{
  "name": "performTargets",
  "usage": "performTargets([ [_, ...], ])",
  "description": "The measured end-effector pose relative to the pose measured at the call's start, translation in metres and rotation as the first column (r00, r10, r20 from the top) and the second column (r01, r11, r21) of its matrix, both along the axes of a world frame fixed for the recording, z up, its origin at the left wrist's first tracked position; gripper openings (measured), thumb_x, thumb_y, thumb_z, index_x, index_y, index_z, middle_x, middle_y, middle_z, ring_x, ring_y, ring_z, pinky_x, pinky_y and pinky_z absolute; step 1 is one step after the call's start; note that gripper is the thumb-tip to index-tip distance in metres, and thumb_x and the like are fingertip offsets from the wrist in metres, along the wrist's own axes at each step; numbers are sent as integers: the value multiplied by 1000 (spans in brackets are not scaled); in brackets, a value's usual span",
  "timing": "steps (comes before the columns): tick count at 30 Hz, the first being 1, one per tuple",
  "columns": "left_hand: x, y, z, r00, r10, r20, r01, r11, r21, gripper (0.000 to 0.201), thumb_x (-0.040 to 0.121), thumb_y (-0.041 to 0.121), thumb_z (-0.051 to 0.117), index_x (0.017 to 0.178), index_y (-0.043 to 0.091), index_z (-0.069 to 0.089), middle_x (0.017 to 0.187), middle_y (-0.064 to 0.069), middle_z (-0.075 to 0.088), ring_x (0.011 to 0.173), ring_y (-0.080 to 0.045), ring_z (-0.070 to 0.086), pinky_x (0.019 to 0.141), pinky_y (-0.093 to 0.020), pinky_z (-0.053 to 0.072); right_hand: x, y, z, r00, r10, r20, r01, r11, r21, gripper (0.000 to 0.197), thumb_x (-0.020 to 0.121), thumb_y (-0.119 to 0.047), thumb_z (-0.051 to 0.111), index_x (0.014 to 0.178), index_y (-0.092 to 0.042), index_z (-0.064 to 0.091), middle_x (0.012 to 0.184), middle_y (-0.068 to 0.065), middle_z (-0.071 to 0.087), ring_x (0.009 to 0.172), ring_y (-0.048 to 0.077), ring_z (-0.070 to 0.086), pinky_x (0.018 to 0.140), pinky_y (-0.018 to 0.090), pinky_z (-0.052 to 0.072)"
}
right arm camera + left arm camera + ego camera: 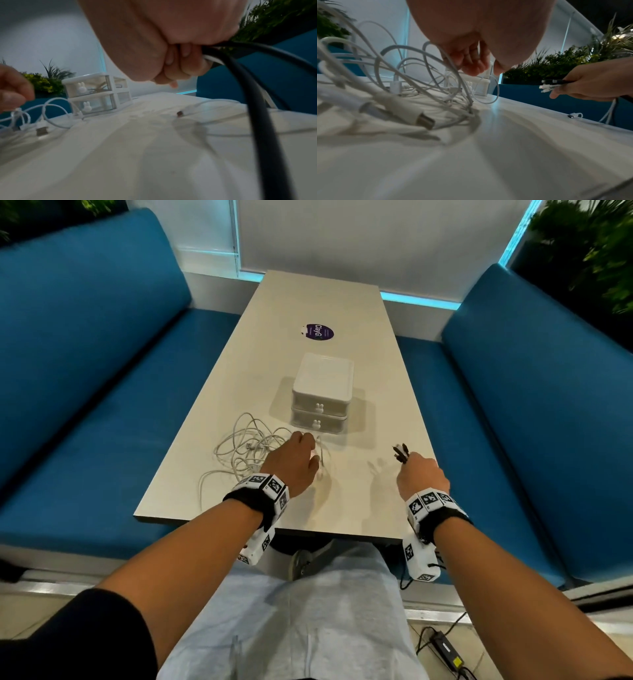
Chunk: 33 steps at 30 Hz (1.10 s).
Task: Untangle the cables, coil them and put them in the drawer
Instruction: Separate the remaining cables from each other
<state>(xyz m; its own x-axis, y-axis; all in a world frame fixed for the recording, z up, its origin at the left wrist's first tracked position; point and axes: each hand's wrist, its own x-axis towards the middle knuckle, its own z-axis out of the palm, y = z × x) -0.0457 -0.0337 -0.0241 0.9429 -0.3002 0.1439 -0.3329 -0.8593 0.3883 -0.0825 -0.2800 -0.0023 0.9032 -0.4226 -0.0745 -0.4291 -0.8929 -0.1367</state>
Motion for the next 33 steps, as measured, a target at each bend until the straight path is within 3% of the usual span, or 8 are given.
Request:
performTargets([
  [4,5,-12,-7,994,12,-110,-12,1000,-4,39,101,37,44,133,14,48,126,-6,54,110,-28,57,88,-42,49,10,19,-5,992,103,70,-113,981,159,27,101,-25,39,113,-10,58,105,17,63,90,37,61,70,37,46],
  [9,9,-27,-11,976,27,-214,-70,978,-196,39,100,29,49,136,13,48,108,-5,71,110,-31,57,93,-45,47,15,33,-11,985,157,68,-170,939,300,33,99,-28,41,110,-6,62,105,18,64,85,33,57,69,32,40],
  [12,12,-30,-10,962,80,-261,-126,978,-165,39,101,38,43,129,12,51,109,-12,70,106,-36,61,93,-44,47,13,36,-11,985,162,52,-171,932,321,32,96,-26,38,104,-5,61,98,17,62,77,30,55,65,31,38],
  [16,7,-30,-6,976,44,-212,-64,994,-85,23,102,22,40,108,19,63,106,-8,70,103,-33,61,94,-39,43,9,35,-10,980,197,29,-192,893,408,34,100,-21,36,114,-5,63,109,18,64,100,36,59,80,36,48],
  [18,6,-30,-11,972,8,-236,-49,985,-167,22,100,19,43,96,23,64,92,-2,73,92,-29,64,90,-41,49,8,36,-11,978,208,25,-197,869,454,34,100,-16,36,114,-8,65,116,16,64,107,35,59,87,34,48],
  [21,2,-29,-13,965,-37,-259,-50,946,-321,19,95,19,49,83,28,61,74,9,72,78,-19,68,76,-41,56,8,41,-14,983,179,44,-176,841,512,33,98,-14,36,105,-13,68,111,12,66,104,32,60,81,30,45],
  [29,-8,-24,-7,969,-117,-218,47,952,-302,17,89,14,57,79,28,59,77,15,70,58,-6,67,65,-37,57,20,62,-15,987,78,142,-156,692,705,32,97,-20,40,90,-17,70,72,0,56,69,22,50,65,31,37],
  [33,-15,-22,-7,961,-136,-243,47,940,-339,20,90,6,55,79,22,62,75,10,70,58,-12,68,65,-36,58,22,68,-12,990,33,135,-126,618,776,29,92,-23,44,74,-24,67,60,-9,43,55,13,38,52,28,28],
])
